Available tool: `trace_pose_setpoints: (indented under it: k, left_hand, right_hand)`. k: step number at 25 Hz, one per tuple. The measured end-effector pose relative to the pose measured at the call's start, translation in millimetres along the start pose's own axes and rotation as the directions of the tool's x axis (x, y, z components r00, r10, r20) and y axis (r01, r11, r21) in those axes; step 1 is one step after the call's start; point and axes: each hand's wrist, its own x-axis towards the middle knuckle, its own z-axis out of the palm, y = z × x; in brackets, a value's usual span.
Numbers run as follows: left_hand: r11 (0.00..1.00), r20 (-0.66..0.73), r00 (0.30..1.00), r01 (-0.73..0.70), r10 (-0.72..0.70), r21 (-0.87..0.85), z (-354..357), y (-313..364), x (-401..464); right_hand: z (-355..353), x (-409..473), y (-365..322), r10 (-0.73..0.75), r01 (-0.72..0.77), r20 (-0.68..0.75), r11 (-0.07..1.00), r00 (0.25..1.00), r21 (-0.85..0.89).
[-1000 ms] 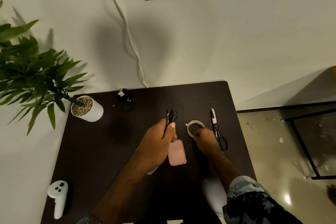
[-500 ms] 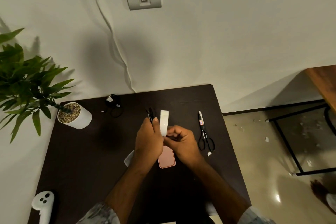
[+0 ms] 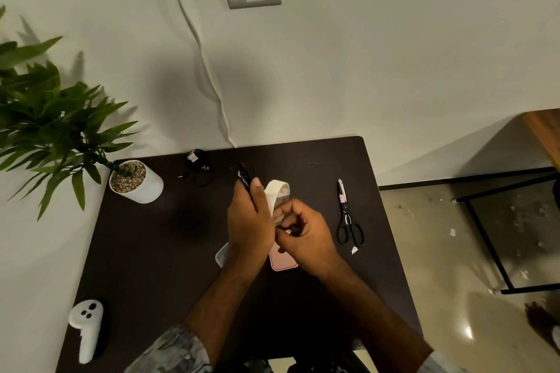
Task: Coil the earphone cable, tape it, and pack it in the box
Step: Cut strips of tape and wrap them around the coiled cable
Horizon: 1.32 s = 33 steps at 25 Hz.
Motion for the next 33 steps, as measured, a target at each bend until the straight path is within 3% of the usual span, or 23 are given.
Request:
trace_pose_setpoints:
  k: [3, 6, 9, 18, 29, 33]
  left_hand:
    - [0.999, 0.058, 0.998, -0.020, 0.017, 0.039, -2.5, -6.3, 3.6]
    - [0.988, 0.152, 0.987, -0.068, 0.047, 0.136, -3.3, -13.7, -0.6]
    - [0.970, 0.212, 0.974, -0.129, 0.084, 0.208, -3.9, -20.8, -4.8]
    - [0.950, 0.309, 0.944, -0.199, 0.120, 0.240, -5.6, -23.2, -8.5]
    - [0.969, 0.460, 0.888, -0.120, 0.007, 0.217, -5.2, -20.6, -7.0]
    - [0.973, 0.446, 0.895, -0.108, 0.007, 0.202, -2.8, -18.6, -6.7]
  right_hand:
    - [1.9, -3.5, -9.3, -0.012, 0.029, -0.139, 0.993, 0.990, 0.117]
    - [-0.7, -0.6, -17.2, -0.106, 0.098, -0.238, 0.994, 0.965, -0.044]
    - [-3.6, 1.9, -21.6, -0.148, 0.090, -0.246, 0.969, 0.958, -0.231]
    - [-6.6, -0.9, -21.2, -0.031, -0.059, -0.252, 0.938, 0.967, -0.340]
    - [-28.5, 11.5, -28.8, 0.009, -0.143, -0.269, 0.864, 0.963, -0.483]
    - [-33.4, 13.1, -34.9, 0.029, -0.158, -0.257, 0.855, 0.966, -0.495]
